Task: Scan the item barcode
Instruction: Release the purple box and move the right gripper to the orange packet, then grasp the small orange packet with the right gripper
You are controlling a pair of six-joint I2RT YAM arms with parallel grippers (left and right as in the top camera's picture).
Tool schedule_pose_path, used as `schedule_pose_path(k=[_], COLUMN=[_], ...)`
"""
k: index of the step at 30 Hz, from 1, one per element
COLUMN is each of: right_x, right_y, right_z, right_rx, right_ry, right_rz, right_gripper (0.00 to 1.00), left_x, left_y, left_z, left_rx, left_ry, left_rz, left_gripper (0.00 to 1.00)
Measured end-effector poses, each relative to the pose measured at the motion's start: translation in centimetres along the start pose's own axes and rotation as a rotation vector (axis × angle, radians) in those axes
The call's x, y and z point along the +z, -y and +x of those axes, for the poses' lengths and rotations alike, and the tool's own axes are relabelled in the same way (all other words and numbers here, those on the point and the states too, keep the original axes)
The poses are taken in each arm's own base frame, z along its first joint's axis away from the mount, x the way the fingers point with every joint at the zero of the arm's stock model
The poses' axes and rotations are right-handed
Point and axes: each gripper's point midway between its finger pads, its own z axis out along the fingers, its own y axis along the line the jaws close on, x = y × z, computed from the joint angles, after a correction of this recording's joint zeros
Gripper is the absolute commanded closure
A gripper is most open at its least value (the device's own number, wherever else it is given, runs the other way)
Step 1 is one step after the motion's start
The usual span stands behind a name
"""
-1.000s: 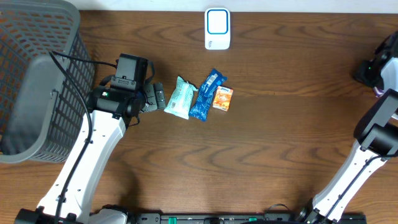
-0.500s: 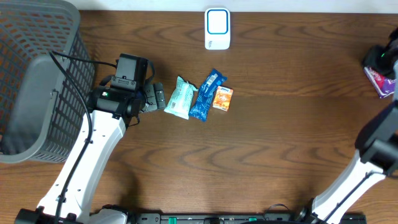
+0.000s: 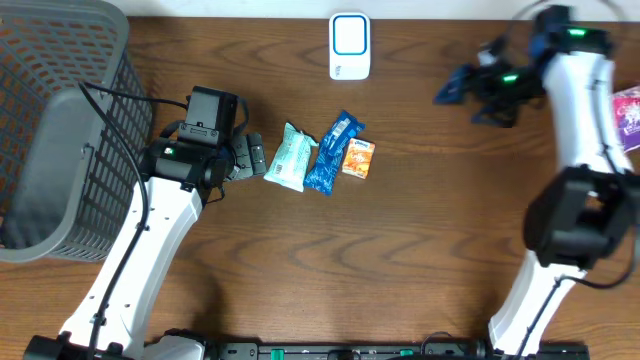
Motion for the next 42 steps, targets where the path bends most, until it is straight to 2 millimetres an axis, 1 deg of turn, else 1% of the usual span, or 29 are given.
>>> schedule_pose_path(k=[3,4,5,8,10,13,15,16,19,22,23,24,25,26,31,35,36,37,39,42], right_x=[3.2,4.3,5.3,7.3,8.7,10.2,11.3,12.1,15.2,18.0,19.0,19.7,20.2,20.7,19.9,18.3,18.1,17.4,16.2,14.0], right_y=[-2.4,-3.6,-4.5,-7.0,-8.5,-10.0,-10.8,-11.1,-10.6,-9.4,-8.7,-8.2,-7.7,-7.1,-5.9,-4.2,-4.1,-3.6,-3.1,-3.2], right_z=[1.4,1.8,1.8,1.8,1.9,2.0,1.8,1.8,2.4,2.7,3.0,3.2,3.5,4.0,5.7,7.9,8.0,8.8,9.6,10.6], right_rx=[-0.082,-0.127,-0.179,-0.287,-0.360,-0.422,-0.457,-0.471,-0.487,-0.484,-0.477,-0.472,-0.465,-0.453,-0.419,-0.356,-0.351,-0.327,-0.301,-0.279], right_ry=[-0.076,-0.094,-0.089,-0.068,-0.044,-0.009,0.017,0.026,-0.010,-0.052,-0.076,-0.093,-0.113,-0.142,-0.219,-0.326,-0.332,-0.370,-0.408,-0.443], right_rz=[0.030,0.044,0.064,0.115,0.179,0.258,0.300,0.320,0.364,0.378,0.385,0.392,0.396,0.404,0.438,0.484,0.487,0.502,0.519,0.535], right_gripper=[0.18,0.22,0.25,0.27,0.26,0.26,0.30,0.32,0.31,0.31,0.32,0.34,0.39,0.41,0.44,0.41,0.39,0.38,0.35,0.34], left_x=[0.0,0.0,0.0,0.0,0.0,0.0,0.0,0.0,0.0,0.0,0.0,0.0,0.0,0.0,0.0,0.0,0.0,0.0,0.0,0.0], left_y=[0.0,0.0,0.0,0.0,0.0,0.0,0.0,0.0,0.0,0.0,0.0,0.0,0.0,0.0,0.0,0.0,0.0,0.0,0.0,0.0], left_z=[0.0,0.0,0.0,0.0,0.0,0.0,0.0,0.0,0.0,0.0,0.0,0.0,0.0,0.0,0.0,0.0,0.0,0.0,0.0,0.0], left_rx=[0.000,0.001,0.001,0.000,0.001,0.001,0.001,0.001,0.000,0.001,0.001,0.001,0.000,0.001,0.000,0.000,0.000,0.001,0.000,0.000], left_ry=[0.000,0.000,0.000,0.000,0.000,0.000,0.000,0.000,0.000,0.000,0.000,0.000,0.000,0.000,0.000,0.000,0.000,0.000,0.000,0.000], left_rz=[0.000,0.000,0.000,0.000,0.000,0.000,0.000,0.000,0.000,0.000,0.000,0.000,0.000,0.000,0.000,0.000,0.000,0.000,0.000,0.000], left_gripper=[0.02,0.02,0.02,0.02,0.02,0.02,0.02,0.02,0.02,0.02,0.02,0.02,0.02,0.02,0.02,0.02,0.02,0.02,0.02,0.02])
